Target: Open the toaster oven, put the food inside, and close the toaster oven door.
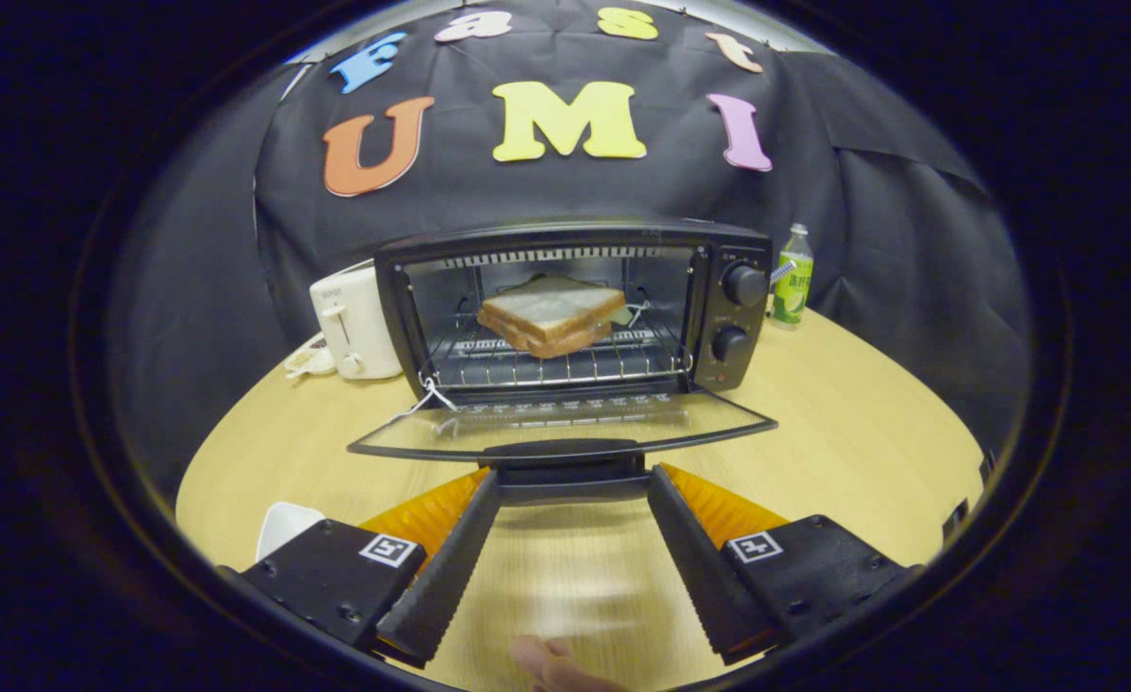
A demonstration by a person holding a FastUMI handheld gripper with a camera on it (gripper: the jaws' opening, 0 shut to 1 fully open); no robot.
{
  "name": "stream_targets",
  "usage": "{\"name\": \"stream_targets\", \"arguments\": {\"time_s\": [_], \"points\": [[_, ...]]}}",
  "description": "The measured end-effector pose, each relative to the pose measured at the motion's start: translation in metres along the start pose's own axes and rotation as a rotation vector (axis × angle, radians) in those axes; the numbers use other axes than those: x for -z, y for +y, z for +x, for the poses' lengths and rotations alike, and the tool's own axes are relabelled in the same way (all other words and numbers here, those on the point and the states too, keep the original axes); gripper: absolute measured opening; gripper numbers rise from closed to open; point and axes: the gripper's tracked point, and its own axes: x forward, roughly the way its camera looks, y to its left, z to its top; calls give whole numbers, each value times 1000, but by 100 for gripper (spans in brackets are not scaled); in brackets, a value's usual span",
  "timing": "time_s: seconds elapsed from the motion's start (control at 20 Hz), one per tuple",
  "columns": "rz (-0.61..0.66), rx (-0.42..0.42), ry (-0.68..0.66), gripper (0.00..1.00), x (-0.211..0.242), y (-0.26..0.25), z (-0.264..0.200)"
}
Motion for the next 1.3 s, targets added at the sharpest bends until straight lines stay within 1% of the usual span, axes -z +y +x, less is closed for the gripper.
{"name": "stream_targets", "arguments": {"time_s": [0.65,0.8,0.9,1.05,1.15,1.3], "points": [[-34,-8,-192,100,-77,6,3],[-86,14,-242,100,-98,8,9],[-116,26,-252,100,-108,10,10],[-99,-11,-265,100,-129,18,-12],[-82,-19,-303,100,-155,18,-41],[-105,-14,-361,100,-196,19,-91]]}}
